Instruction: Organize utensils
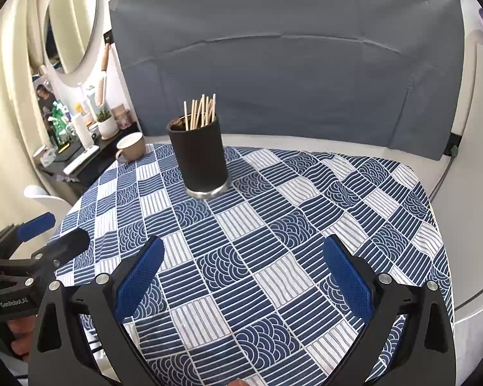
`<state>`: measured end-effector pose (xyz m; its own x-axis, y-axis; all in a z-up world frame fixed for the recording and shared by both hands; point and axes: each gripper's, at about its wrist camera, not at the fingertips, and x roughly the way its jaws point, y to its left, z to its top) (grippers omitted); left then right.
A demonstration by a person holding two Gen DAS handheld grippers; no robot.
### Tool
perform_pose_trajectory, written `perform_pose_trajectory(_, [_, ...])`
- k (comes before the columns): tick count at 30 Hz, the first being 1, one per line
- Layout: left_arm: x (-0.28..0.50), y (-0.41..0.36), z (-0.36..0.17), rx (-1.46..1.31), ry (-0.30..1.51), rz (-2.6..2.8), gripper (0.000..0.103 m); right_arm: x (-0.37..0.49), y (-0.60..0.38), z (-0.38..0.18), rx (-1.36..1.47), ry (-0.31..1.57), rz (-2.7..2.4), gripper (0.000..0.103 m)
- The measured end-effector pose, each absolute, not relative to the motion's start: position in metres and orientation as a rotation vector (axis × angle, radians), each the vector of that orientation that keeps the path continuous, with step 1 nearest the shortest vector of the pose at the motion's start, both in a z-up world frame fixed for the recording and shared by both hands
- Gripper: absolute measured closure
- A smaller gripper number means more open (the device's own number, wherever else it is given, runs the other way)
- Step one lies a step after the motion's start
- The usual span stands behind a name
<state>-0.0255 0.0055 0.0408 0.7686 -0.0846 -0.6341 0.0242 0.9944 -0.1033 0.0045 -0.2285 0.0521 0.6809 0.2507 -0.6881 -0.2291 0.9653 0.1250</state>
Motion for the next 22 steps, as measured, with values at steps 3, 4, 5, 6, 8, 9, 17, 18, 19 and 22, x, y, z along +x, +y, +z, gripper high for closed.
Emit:
perform_pose_trajectory(3, [-0.025, 0.008, 0.041, -0.100, 0.692, -0.051, 0.006, 0.005, -0.229, 0.052, 0.030, 0.775, 0.267, 0.008])
perform_pose_trajectory(4, [-0.025, 0.008, 0.041, -0.102, 0.691, -0.048, 0.006, 0.006, -0.229, 0.052, 0.029, 0.775, 0.267, 0.008])
perform_pose_trajectory(5, [-0.024, 0.009, 0.041, -0.105, 0.692, -0.041, 0.006, 0.007, -0.229, 0.051, 0.028, 0.776, 0.266, 0.008])
perform_pose_trajectory(6, [-0.024, 0.010, 0.041, -0.108, 0.692, -0.033, 0.006, 0.008, -0.229, 0.051, 0.027, 0.776, 0.265, 0.008])
perform_pose_trajectory(8, [-0.023, 0.012, 0.041, -0.116, 0.693, -0.029, 0.006, 0.008, -0.229, 0.052, 0.024, 0.773, 0.264, 0.008])
perform_pose_trajectory(9, [-0.023, 0.013, 0.041, -0.117, 0.693, -0.024, 0.006, 0.008, -0.229, 0.052, 0.023, 0.771, 0.263, 0.008])
perform_pose_trajectory(17, [-0.019, 0.021, 0.043, -0.145, 0.693, -0.027, 0.006, 0.006, -0.229, 0.055, 0.015, 0.760, 0.257, 0.008])
perform_pose_trajectory(18, [-0.018, 0.021, 0.043, -0.148, 0.695, -0.030, 0.006, 0.006, -0.230, 0.055, 0.020, 0.761, 0.256, 0.008])
perform_pose_trajectory(19, [-0.018, 0.021, 0.042, -0.147, 0.697, -0.029, 0.006, 0.006, -0.230, 0.055, 0.021, 0.761, 0.253, 0.008])
perform_pose_trajectory(22, [-0.014, 0.020, 0.040, -0.143, 0.715, -0.046, 0.006, 0.006, -0.231, 0.055, 0.026, 0.765, 0.249, 0.008])
